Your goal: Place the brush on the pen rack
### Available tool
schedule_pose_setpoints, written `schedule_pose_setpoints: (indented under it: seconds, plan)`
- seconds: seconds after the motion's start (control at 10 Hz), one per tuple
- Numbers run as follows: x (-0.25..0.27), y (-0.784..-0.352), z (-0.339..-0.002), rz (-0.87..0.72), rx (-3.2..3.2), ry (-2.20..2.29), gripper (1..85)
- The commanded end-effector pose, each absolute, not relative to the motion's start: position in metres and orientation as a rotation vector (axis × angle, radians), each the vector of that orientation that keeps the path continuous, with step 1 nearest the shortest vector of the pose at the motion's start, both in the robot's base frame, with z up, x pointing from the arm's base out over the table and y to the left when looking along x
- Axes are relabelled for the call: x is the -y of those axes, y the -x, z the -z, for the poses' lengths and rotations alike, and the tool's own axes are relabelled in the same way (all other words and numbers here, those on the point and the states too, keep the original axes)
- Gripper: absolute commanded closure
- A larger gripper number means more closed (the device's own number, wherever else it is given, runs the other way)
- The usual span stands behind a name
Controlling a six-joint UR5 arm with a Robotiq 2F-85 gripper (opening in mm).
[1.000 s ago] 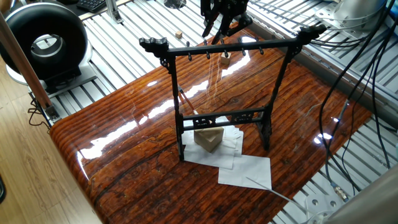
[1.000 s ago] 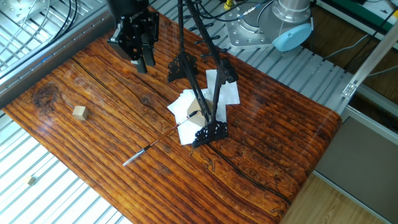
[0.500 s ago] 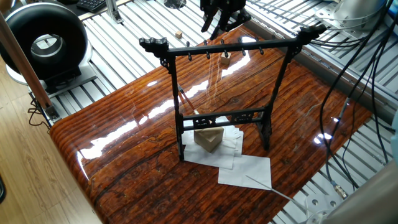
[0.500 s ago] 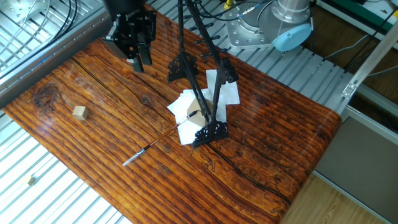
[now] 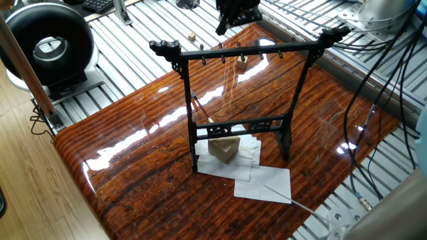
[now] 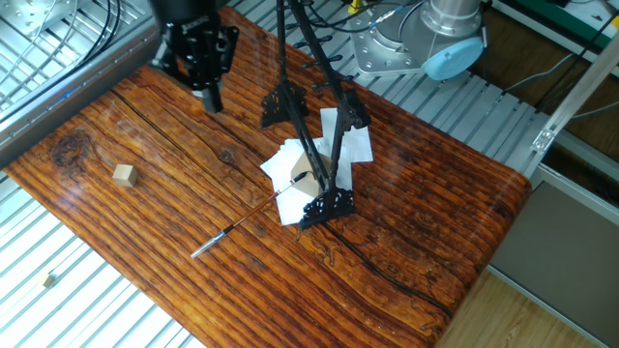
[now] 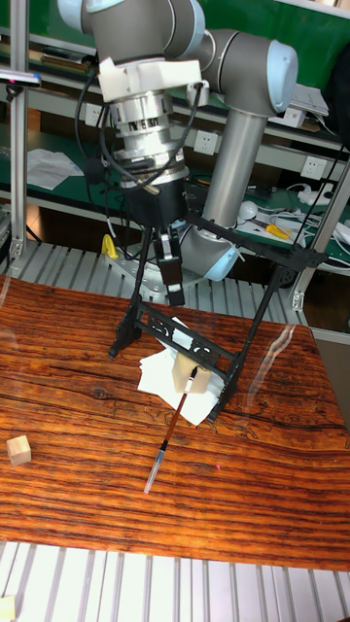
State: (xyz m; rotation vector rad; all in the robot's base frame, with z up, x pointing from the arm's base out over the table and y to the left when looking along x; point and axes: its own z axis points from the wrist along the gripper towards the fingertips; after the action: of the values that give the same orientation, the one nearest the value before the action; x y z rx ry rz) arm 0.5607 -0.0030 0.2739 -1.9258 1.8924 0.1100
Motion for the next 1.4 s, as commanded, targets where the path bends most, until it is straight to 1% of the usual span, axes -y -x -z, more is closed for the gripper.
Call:
schedule_pose_setpoints:
  seconds: [0.0, 0.2, 0.3, 0.4, 0.5, 0.6, 0.7, 0.8, 0.9, 1.0, 1.2, 1.3]
  plan:
    - [0.022, -0.570, -0.276, -0.048, -1.968, 1.852, 84.7]
    - [0.042, -0.567, -0.259, -0.021, -2.166, 1.769, 84.7]
    - [0.053, -0.592, -0.258, 0.065, -2.298, 1.528, 84.7]
    - [0.050, -0.601, -0.256, 0.039, -2.342, 1.397, 84.7]
    - [0.073, -0.581, -0.242, 0.084, -2.476, 1.408, 84.7]
    - [0.089, -0.575, -0.232, 0.129, -2.618, 1.274, 84.7]
    - [0.076, -0.577, -0.226, 0.046, -2.657, 1.144, 84.7]
    - [0.071, -0.571, -0.220, -0.010, -2.686, 1.106, 84.7]
    - [0.073, -0.570, -0.219, 0.018, -2.671, 1.166, 84.7]
    - [0.066, -0.569, -0.220, 0.007, -2.666, 1.145, 84.7]
    - [0.053, -0.558, -0.213, -0.097, -2.729, 1.048, 84.7]
    - [0.048, -0.558, -0.207, -0.116, -2.749, 0.995, 84.7]
